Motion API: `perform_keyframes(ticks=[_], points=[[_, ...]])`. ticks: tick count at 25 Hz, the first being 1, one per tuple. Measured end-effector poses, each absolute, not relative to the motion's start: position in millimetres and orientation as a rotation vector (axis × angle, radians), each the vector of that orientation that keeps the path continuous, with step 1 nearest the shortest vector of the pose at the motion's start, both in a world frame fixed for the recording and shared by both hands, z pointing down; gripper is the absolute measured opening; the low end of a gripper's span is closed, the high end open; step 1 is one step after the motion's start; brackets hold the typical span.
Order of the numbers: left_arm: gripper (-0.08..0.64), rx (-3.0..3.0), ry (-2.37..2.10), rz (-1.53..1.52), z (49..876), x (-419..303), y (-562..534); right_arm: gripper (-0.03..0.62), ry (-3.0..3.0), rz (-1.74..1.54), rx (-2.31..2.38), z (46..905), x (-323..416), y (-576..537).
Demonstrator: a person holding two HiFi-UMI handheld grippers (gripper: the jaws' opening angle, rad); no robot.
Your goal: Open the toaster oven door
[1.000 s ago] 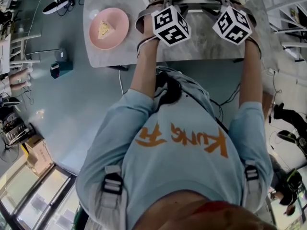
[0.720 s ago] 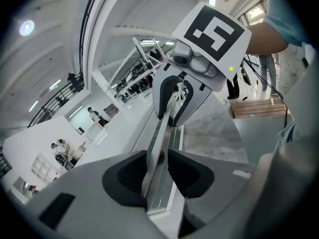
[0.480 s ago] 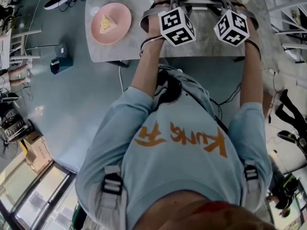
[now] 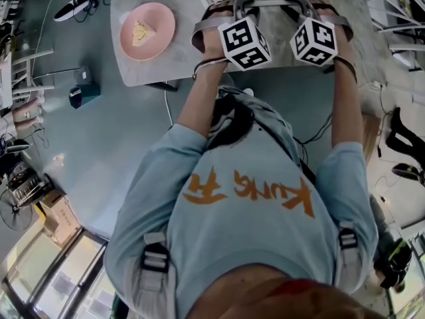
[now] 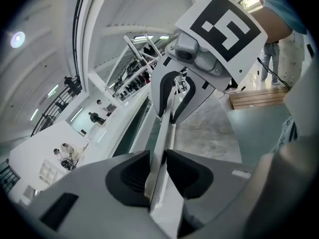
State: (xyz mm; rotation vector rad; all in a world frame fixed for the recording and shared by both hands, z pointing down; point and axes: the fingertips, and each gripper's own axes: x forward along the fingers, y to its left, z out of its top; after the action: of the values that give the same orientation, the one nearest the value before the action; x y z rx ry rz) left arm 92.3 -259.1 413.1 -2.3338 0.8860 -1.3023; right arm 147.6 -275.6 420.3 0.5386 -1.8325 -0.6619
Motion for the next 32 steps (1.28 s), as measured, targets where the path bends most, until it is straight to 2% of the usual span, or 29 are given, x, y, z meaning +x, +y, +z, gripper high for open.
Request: perform_keyframes(ticks=[32], points=[[0.084,-2.366,0.737,-1.452,504,107,-164,0.097,-1.81,-0.646,0.732,506,159,-189]])
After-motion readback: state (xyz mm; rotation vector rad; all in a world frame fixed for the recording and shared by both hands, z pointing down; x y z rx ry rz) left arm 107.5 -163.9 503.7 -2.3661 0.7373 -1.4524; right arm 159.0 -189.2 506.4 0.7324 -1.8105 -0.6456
